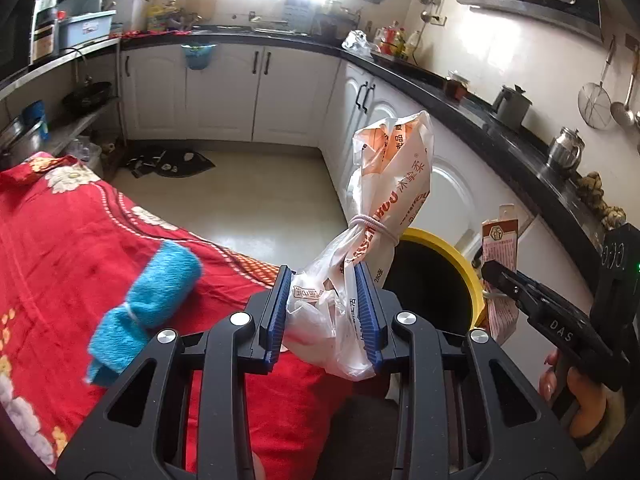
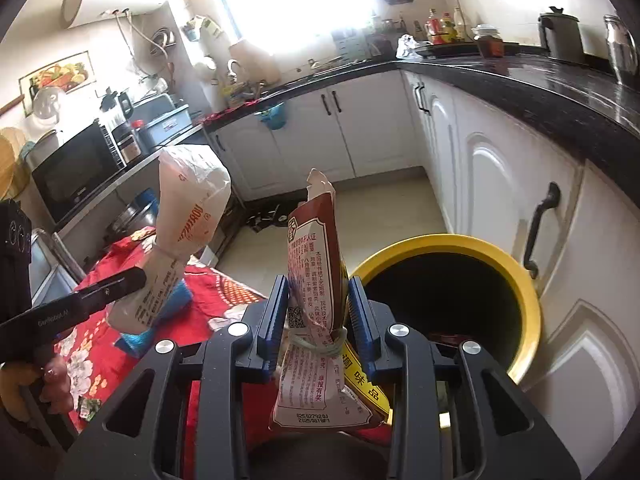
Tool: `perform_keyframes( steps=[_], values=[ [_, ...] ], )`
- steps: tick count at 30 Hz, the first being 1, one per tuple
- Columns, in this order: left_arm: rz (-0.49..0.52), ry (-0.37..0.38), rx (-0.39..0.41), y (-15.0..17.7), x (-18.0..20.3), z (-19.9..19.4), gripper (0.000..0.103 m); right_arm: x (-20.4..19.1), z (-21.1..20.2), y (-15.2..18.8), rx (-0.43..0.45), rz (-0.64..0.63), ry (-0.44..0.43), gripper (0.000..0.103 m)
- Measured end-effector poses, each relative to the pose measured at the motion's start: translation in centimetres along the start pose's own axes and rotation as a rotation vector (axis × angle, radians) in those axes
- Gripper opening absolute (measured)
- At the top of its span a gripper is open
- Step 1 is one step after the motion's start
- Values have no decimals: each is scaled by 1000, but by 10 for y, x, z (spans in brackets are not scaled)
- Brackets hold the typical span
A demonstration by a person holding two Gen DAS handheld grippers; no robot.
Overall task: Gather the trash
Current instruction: 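Lift and carry the plastic bag and paper snack bag over the yellow-rimmed bin with both tools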
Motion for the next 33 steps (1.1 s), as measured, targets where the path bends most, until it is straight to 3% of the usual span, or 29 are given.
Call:
perform_keyframes(
  steps=[18, 33],
  values=[
    [87, 33, -120, 19, 55, 66, 26, 63, 1, 8, 18, 72, 137, 30],
    [132, 40, -205, 37, 85, 118, 28, 90, 25, 23, -27, 73, 211, 30]
  ],
)
Point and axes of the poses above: each gripper's, at about its wrist camera, not at the fingertips, and z roughly the way its jaws point, x to its right, y to its underside, the point moved 8 cm from there along z, roughly the way its jaws point
